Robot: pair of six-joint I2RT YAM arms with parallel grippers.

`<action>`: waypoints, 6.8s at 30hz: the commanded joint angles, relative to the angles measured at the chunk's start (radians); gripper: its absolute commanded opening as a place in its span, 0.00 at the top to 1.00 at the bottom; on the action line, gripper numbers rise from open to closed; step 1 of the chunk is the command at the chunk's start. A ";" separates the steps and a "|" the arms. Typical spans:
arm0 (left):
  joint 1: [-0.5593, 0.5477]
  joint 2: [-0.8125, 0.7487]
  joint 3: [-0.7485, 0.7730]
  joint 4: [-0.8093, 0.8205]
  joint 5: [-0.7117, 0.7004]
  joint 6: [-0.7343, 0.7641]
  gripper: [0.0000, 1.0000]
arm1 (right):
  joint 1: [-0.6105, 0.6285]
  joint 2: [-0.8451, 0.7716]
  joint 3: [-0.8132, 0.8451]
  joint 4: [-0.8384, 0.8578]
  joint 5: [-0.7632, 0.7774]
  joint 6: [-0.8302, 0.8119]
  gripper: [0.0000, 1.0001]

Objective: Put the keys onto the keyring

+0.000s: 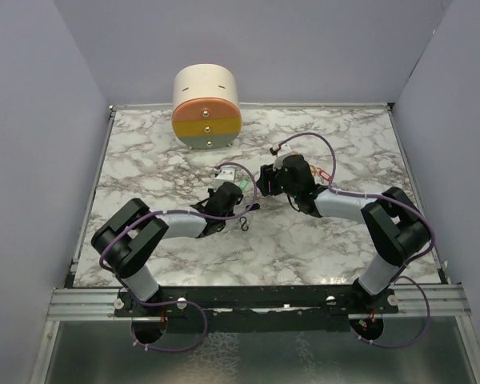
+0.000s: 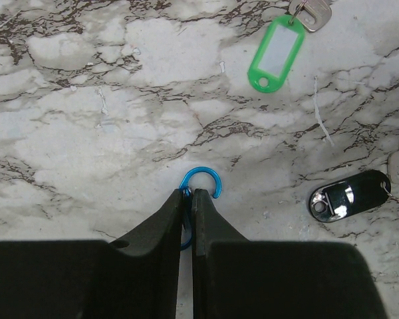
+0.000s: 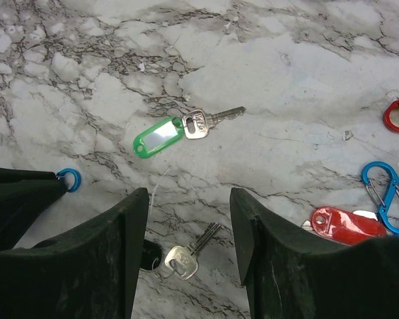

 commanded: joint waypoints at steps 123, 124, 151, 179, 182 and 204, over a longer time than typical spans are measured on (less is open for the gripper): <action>0.039 -0.232 -0.068 -0.112 0.057 0.015 1.00 | -0.028 0.395 0.387 -0.027 -0.022 0.272 0.39; 0.039 -0.229 -0.068 -0.111 0.057 0.015 1.00 | -0.028 0.387 0.378 -0.024 -0.021 0.273 0.39; 0.042 -0.235 -0.071 -0.112 0.053 0.018 1.00 | -0.027 0.449 0.457 -0.044 -0.051 0.234 0.41; 0.047 -0.251 -0.080 -0.111 0.062 0.018 1.00 | -0.027 0.189 0.239 -0.059 0.046 0.217 0.41; 0.047 -0.253 -0.083 -0.109 0.062 0.018 1.00 | -0.027 0.184 0.221 -0.082 0.050 0.221 0.41; 0.046 -0.259 -0.091 -0.110 0.060 0.016 1.00 | -0.030 0.270 0.221 -0.056 -0.026 0.309 0.39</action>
